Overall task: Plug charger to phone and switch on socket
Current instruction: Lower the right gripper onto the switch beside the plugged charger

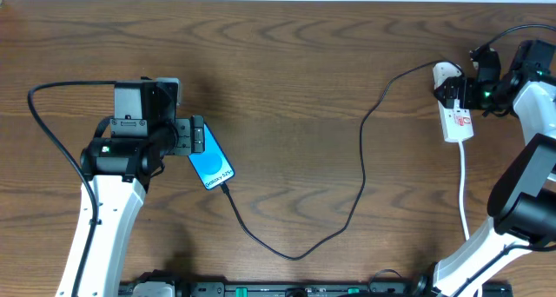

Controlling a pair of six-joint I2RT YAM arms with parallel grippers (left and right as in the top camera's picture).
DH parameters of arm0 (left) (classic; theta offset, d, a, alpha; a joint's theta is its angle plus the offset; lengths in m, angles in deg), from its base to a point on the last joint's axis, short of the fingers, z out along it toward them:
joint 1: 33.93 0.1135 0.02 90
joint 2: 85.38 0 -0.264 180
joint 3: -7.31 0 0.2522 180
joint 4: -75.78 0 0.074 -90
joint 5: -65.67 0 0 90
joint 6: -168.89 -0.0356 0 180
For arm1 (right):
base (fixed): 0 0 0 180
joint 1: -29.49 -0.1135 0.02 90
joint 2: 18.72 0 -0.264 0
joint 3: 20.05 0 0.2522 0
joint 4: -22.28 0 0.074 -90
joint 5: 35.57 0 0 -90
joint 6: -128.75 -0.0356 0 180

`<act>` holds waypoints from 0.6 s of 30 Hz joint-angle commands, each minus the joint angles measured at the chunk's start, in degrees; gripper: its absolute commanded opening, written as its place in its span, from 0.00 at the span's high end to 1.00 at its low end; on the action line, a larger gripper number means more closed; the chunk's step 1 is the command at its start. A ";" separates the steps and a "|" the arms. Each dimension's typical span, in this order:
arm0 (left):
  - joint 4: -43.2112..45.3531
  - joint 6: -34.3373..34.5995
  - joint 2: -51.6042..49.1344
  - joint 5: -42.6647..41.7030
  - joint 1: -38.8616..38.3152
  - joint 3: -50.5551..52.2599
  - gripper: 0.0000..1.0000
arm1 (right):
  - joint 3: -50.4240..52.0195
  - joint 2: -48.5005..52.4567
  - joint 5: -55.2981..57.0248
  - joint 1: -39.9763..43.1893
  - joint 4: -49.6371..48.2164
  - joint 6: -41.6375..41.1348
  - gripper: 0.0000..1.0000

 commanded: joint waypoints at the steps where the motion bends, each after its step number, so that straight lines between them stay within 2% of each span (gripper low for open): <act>1: 0.00 -0.79 0.39 0.74 -0.17 0.00 0.10 | -0.13 1.46 -1.05 -0.26 0.00 0.92 0.01; 18: -0.02 -0.79 0.39 0.76 -0.17 0.00 0.11 | -0.02 2.93 -1.09 -0.96 -1.25 0.92 0.01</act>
